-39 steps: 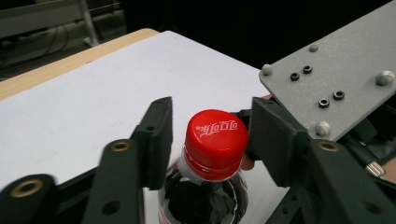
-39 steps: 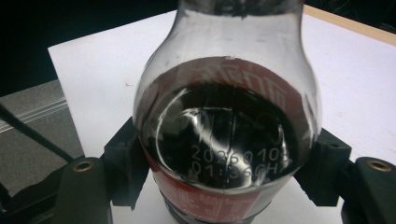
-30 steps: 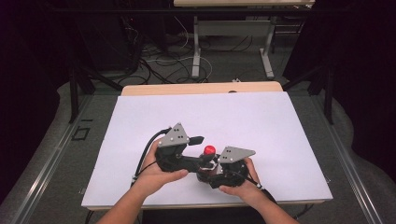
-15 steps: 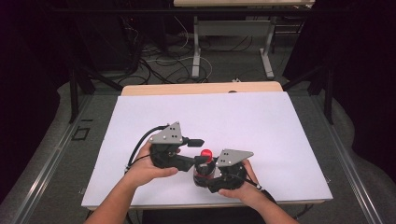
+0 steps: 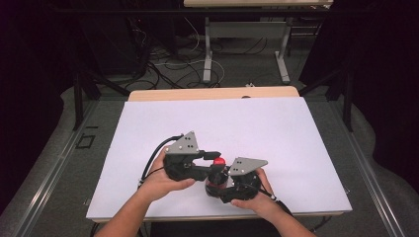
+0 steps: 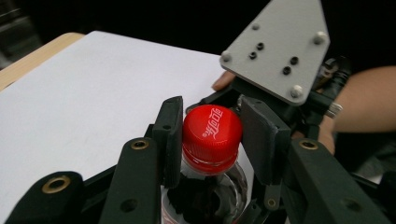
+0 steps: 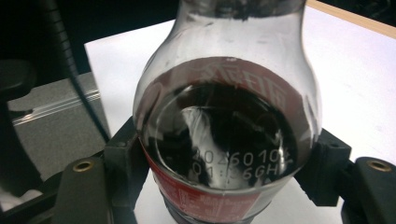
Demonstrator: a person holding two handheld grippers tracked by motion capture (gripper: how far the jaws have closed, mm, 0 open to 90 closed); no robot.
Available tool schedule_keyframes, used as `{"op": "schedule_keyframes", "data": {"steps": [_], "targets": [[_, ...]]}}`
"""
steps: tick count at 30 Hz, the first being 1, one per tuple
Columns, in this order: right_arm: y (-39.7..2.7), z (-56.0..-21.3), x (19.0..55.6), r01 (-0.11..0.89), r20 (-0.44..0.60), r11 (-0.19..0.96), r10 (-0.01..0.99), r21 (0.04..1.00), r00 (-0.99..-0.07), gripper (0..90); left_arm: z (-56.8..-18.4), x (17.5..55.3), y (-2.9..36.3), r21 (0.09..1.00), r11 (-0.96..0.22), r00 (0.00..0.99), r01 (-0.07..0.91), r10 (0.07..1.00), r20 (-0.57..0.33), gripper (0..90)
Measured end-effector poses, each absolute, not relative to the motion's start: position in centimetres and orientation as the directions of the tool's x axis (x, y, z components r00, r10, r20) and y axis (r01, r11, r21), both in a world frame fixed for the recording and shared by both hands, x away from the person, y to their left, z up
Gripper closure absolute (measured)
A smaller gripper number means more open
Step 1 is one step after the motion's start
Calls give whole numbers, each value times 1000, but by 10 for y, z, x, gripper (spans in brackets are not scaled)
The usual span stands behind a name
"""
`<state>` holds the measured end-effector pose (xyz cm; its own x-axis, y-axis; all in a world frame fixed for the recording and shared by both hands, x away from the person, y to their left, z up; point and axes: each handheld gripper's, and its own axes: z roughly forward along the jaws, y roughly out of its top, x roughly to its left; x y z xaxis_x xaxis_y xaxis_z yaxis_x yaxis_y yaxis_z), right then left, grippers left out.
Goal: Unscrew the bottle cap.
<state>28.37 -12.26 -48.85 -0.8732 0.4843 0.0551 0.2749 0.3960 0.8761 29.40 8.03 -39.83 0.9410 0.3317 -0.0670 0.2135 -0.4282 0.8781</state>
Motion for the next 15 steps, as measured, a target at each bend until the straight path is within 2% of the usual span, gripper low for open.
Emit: {"op": "schedule_keyframes", "data": {"steps": [3, 10, 15], "targets": [[-124, -489, 285, 282, 47, 386, 517, 878, -855, 294, -398, 287, 74, 881, -418, 909, 221, 415, -31, 612], [-126, -489, 287, 316, 43, 378, 580, 871, -813, 294, -405, 269, 51, 894, -331, 777, 302, 628, -30, 612], [-129, -490, 289, 331, 56, 370, 590, 868, -805, 294, -405, 268, 46, 896, -325, 758, 302, 652, -19, 610]]}}
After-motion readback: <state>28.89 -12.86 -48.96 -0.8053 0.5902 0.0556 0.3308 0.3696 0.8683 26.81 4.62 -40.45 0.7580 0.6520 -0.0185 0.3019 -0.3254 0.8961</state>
